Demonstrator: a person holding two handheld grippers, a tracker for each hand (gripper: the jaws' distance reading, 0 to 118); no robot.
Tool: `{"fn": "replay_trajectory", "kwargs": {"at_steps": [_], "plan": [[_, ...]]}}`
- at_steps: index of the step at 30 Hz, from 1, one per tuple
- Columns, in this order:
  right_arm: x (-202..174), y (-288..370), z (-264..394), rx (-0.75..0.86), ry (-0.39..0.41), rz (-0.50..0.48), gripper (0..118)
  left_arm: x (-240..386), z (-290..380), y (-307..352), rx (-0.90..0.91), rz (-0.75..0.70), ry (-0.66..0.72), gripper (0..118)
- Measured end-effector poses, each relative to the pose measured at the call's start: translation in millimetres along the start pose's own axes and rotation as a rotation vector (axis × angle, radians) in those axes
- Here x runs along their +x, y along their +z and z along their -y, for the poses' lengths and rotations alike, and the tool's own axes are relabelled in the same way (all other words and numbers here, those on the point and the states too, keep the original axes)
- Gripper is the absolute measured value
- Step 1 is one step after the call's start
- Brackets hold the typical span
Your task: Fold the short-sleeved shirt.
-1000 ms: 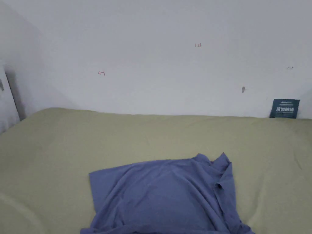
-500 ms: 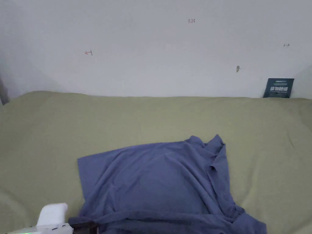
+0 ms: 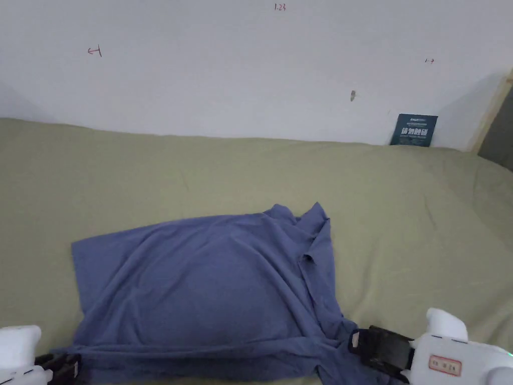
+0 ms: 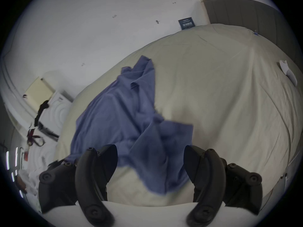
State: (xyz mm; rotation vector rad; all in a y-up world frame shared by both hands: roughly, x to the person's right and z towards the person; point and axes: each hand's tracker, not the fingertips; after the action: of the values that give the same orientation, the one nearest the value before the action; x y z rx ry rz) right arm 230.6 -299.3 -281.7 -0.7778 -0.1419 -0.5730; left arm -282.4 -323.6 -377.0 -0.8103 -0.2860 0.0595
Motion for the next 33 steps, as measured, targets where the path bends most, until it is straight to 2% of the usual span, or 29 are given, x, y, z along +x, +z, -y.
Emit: {"fn": "replay_trajectory", "kwargs": {"at_steps": [2,3,4,6,7,8,9,10,13,16,19,24,28,33], "plan": [[-2.5,-19.5,-12.7,-0.042,0.000,0.099,88,0.4,2.6,2.3,-0.005,-0.004,-0.026,7],[-5.3,-27.2,-15.4,-0.085,-0.015,0.104,87,0.2,3.2,2.4,-0.011,-0.001,-0.029,7],[-6.3,-32.2,-16.7,-0.134,-0.026,0.066,83,0.5,4.9,3.1,-0.015,0.001,-0.032,7],[-9.5,-34.9,-13.1,-0.136,-0.025,-0.009,50,0.7,8.1,3.3,-0.013,0.002,-0.048,7],[-13.5,-34.5,-8.9,-0.115,0.003,0.012,23,0.7,7.6,2.3,-0.018,0.001,-0.052,7],[-17.3,-35.3,-6.6,-0.098,0.046,0.071,9,0.9,7.6,1.5,-0.023,0.003,-0.056,7],[-19.0,-35.0,-4.2,-0.092,0.065,0.125,8,1.0,7.6,1.1,-0.025,0.005,-0.057,7],[-18.3,-34.9,-2.4,-0.107,0.066,0.138,7,1.6,8.2,2.2,-0.024,0.009,-0.058,7],[-17.1,-23.7,2.9,-0.070,0.009,0.074,6,1.1,9.5,6.3,-0.019,0.020,-0.067,7],[-21.9,9.0,7.6,0.067,0.044,0.024,6,-1.4,8.0,15.5,-0.008,0.038,-0.061,7],[-26.9,34.3,10.4,0.157,0.116,0.001,6,-1.2,6.0,29.1,0.025,0.051,-0.079,7],[-28.3,51.5,7.7,0.168,0.121,0.008,6,1.1,3.8,46.3,0.044,0.068,-0.107,7],[-32.4,74.8,18.0,0.279,0.171,-0.032,6,2.8,2.9,67.4,0.082,0.084,-0.138,7],[-42.8,97.1,36.3,0.331,0.325,-0.038,6,0.3,2.5,92.3,0.123,0.070,-0.170,7]]}}
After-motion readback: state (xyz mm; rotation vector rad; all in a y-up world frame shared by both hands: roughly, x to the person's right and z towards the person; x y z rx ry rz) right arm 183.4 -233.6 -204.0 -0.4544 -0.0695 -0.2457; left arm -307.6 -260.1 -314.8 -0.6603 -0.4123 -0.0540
